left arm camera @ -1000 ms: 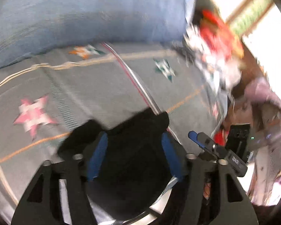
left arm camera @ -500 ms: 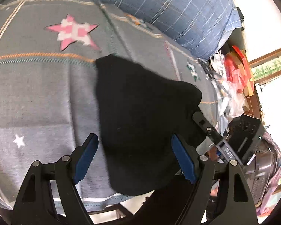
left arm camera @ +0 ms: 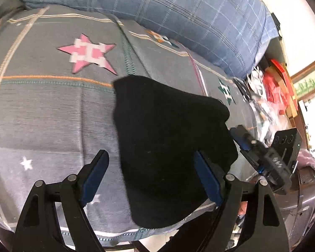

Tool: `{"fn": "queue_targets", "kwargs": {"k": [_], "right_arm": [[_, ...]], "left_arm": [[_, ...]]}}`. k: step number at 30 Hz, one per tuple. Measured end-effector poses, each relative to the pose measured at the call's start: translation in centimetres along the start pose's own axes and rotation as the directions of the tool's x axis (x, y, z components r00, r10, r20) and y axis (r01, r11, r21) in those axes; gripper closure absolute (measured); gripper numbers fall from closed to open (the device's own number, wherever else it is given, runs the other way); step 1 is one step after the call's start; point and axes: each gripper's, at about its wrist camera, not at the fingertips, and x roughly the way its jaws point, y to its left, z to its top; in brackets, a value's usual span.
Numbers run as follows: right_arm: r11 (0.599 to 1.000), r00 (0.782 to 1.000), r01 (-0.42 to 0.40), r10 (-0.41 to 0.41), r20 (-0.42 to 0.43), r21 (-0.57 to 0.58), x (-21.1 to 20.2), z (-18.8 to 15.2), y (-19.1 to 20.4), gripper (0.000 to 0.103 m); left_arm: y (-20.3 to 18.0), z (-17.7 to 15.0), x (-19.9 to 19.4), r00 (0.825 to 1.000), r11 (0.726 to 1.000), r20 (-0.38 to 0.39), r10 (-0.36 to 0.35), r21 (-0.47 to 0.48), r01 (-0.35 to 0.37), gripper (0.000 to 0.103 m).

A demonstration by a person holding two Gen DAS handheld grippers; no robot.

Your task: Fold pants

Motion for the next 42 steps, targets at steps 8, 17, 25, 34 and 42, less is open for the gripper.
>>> {"fn": "queue_targets", "kwargs": {"k": [8,17,25,34,42], "right_arm": [[0.991,0.99,0.077,-0.089,-0.108,-0.105,3.9,-1.0,2.1,0.072],[0.994,0.994,-0.111,0.111,-0.015,0.005,1.8,-0.4,7.0,0.079],[0.992,0.991,0.113,-0.108,-0.073,0.064,5.0,-2.5,2.6,0.084],[0.999,0.993,-0.041,0.039,-0.112,-0.015,2.8,-4.7,7.3,0.057],[0.999,0.989,-0.003,-0.005,-0.146,-0.052,5.1,-5.0,7.5,0.06]], "left_arm": [[0.6,-0.2,2.4,0.997,0.996,-0.055,-0.06,-0.071,0.056,0.045],[1.7,2.5,-3.9,0.993,0.99,0.058,-0.101,-0.097,0.106,0.048],[5.9,2.2,-1.8,0.997,0.99,0.013,0.082,-0.117,-0.08,0.038],[6.6,-0.9,-5.0,0.994,0.97,0.058,-0.088,-0.224,0.099,0.038],[5.0,-3.7,-5.9,0.975,0.927,0.076,-0.208,-0.303,0.221,0.031]]}}
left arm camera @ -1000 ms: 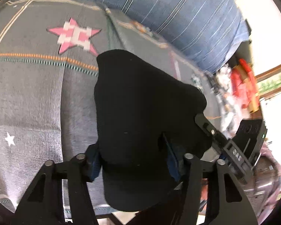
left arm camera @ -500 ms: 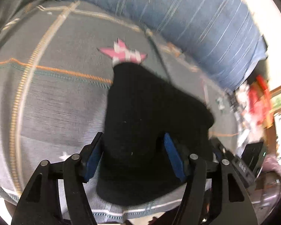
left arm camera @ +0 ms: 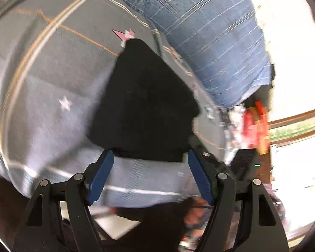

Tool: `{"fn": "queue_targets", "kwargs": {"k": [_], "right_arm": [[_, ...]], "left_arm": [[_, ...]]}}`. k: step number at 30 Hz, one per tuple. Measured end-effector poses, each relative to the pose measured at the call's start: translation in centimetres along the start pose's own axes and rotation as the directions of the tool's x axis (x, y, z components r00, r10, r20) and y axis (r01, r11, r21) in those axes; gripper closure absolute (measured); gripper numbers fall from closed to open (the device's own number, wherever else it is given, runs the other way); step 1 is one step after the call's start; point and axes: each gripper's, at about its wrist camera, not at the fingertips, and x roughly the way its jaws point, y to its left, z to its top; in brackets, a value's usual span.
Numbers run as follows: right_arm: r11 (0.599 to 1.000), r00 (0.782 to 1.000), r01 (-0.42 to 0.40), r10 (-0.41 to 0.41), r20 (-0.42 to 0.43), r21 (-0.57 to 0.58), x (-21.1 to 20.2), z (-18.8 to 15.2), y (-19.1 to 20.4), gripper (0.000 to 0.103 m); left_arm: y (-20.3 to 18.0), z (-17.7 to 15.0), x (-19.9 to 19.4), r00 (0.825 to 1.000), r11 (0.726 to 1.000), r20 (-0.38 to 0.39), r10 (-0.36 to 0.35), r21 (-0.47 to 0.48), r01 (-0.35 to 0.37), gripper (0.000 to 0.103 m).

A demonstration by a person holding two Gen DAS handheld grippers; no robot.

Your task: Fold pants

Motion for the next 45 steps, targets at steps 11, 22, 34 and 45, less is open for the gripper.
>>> {"fn": "queue_targets", "kwargs": {"k": [11,22,34,45], "right_arm": [[0.997,0.997,-0.073,0.073,0.029,0.002,-1.4,0.3,-0.2,0.096],[0.995,0.998,-0.065,0.065,0.012,0.071,-2.1,-1.2,-3.6,0.089],[0.997,0.996,0.046,-0.05,0.067,0.064,0.2,3.3,-2.6,0.08],[0.994,0.994,0.101,-0.103,0.045,0.04,0.8,3.7,-3.3,0.089]], "left_arm": [[0.3,2.3,6.2,0.988,0.982,-0.152,0.007,-0.186,-0.036,0.053],[-0.9,0.5,7.1,0.969,0.999,-0.245,0.021,-0.028,-0.028,0.06],[-4.3,3.5,-1.0,0.969,0.903,0.139,0.204,0.356,-0.241,0.024],[-2.2,5.6,6.2,0.885,0.82,0.206,0.417,0.335,-0.464,0.043]]}}
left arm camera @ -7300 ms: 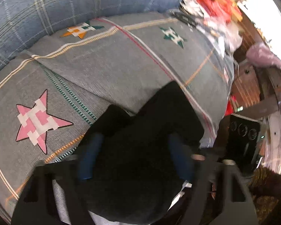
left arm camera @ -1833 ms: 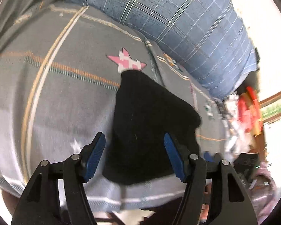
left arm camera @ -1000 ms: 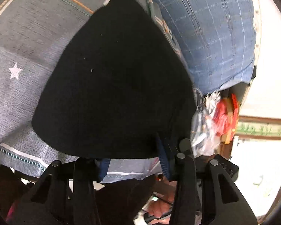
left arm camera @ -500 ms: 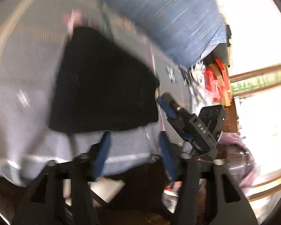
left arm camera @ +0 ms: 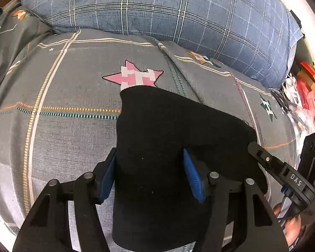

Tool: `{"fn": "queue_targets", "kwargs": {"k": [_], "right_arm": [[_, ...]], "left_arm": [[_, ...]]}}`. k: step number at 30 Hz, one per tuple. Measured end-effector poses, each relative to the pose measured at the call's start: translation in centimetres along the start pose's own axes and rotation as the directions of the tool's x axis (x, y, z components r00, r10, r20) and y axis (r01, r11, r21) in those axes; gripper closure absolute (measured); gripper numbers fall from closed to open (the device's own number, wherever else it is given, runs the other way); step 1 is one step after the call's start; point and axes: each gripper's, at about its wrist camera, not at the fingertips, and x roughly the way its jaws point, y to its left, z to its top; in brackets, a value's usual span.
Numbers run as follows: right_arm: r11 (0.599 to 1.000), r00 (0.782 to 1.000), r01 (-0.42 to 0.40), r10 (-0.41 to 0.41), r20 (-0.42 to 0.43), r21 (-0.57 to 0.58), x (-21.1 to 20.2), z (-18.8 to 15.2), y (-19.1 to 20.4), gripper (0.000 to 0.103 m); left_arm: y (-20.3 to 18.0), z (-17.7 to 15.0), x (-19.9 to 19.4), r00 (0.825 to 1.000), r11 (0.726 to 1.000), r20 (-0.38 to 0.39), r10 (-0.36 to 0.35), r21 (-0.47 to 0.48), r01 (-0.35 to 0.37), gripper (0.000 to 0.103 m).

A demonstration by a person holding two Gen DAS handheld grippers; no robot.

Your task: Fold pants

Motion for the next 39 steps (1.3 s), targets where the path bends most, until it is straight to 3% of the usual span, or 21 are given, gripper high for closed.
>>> {"fn": "queue_targets", "kwargs": {"k": [18,21,26,27,29,32,34,37,39], "right_arm": [[0.999,1.0,0.018,-0.017,-0.023,0.051,-1.4,-0.7,0.7,0.081],[0.996,0.999,-0.025,0.029,-0.043,0.086,-1.7,-1.5,0.6,0.069],[0.999,0.997,0.025,-0.028,-0.072,-0.041,-1.6,-3.1,1.6,0.069],[0.997,0.997,0.036,-0.04,-0.072,-0.068,-1.6,-3.2,1.9,0.07],[0.987,0.995,0.058,-0.069,-0.072,-0.151,-1.9,-3.4,3.0,0.084],[0.966,0.994,0.079,-0.097,-0.059,-0.247,-2.7,-3.4,4.2,0.095],[0.965,0.996,0.067,-0.079,-0.036,-0.252,-3.5,-3.3,4.5,0.096],[0.967,0.999,0.04,-0.038,0.013,-0.251,-5.3,-2.7,4.7,0.096],[0.97,0.998,0.057,-0.057,0.007,-0.238,-5.1,-2.8,3.6,0.097]], "left_arm": [[-0.3,-0.9,-0.7,1.0,1.0,-0.005,-0.004,-0.005,0.004,0.043],[0.5,-1.1,-1.4,0.999,0.998,-0.012,-0.045,-0.035,0.045,0.043],[1.6,-2.1,-1.1,0.991,0.988,-0.063,-0.122,-0.101,0.116,0.043],[1.5,-2.4,-1.0,0.99,0.988,-0.065,-0.122,-0.104,0.114,0.043],[0.9,-2.9,-1.3,0.992,0.991,-0.06,-0.111,-0.085,0.106,0.038],[-0.2,-3.5,-1.6,0.993,0.993,-0.057,-0.105,-0.066,0.101,0.031],[-0.6,-3.8,-1.8,0.994,0.994,-0.059,-0.094,-0.065,0.09,0.031],[-0.1,-3.9,-2.8,0.986,0.98,-0.039,-0.164,-0.121,0.158,0.031],[-0.3,-4.0,-2.8,0.989,0.986,-0.035,-0.144,-0.091,0.141,0.031]]}}
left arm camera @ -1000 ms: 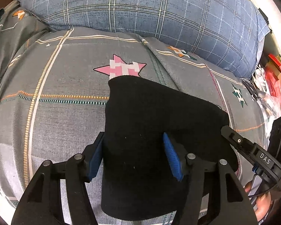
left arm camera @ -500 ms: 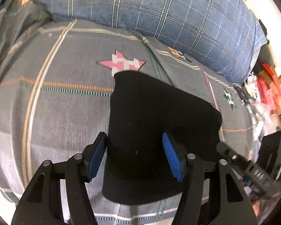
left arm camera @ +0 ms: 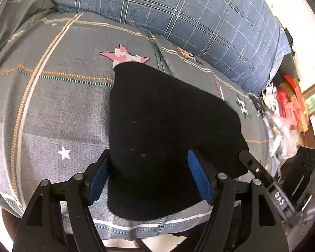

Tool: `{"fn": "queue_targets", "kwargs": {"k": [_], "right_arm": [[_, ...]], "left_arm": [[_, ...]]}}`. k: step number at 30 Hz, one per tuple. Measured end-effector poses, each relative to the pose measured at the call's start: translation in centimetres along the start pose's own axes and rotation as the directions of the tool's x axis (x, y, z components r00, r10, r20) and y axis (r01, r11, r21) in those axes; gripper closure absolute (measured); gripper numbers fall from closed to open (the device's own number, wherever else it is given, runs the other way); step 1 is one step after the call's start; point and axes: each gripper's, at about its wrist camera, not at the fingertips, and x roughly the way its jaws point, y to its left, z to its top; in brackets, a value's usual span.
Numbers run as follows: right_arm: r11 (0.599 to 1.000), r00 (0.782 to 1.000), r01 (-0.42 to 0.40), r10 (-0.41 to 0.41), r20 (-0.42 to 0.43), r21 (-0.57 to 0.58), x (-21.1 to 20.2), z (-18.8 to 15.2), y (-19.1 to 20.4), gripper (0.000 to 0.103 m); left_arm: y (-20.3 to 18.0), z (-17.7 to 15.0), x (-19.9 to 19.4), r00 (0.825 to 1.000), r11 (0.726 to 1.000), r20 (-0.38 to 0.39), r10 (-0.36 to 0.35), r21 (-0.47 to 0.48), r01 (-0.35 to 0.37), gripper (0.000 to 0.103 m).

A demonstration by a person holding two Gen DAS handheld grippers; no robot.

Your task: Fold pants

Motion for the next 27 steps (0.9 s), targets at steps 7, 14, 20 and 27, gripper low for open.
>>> {"fn": "queue_targets", "kwargs": {"k": [7,14,20,27], "right_arm": [[0.992,0.999,-0.03,0.035,-0.036,0.125,0.9,-1.1,-2.6,0.091],[0.966,0.998,-0.063,0.053,0.046,0.252,0.8,1.7,-3.6,0.056],[0.98,0.999,-0.026,0.031,-0.023,0.195,5.8,2.9,-2.7,0.084],[0.972,0.999,-0.029,0.036,-0.027,0.232,5.7,2.7,-4.8,0.079]], "left_arm": [[2.4,-0.9,-0.1,0.998,0.999,-0.038,-0.043,-0.027,0.042,0.031],[3.7,3.2,-1.7,0.998,0.998,0.036,-0.044,-0.039,0.045,0.029],[2.1,5.2,2.2,0.999,0.999,-0.021,-0.028,-0.043,0.027,0.036],[2.5,5.5,4.2,0.999,0.995,-0.037,-0.014,-0.103,0.01,0.035]]}}
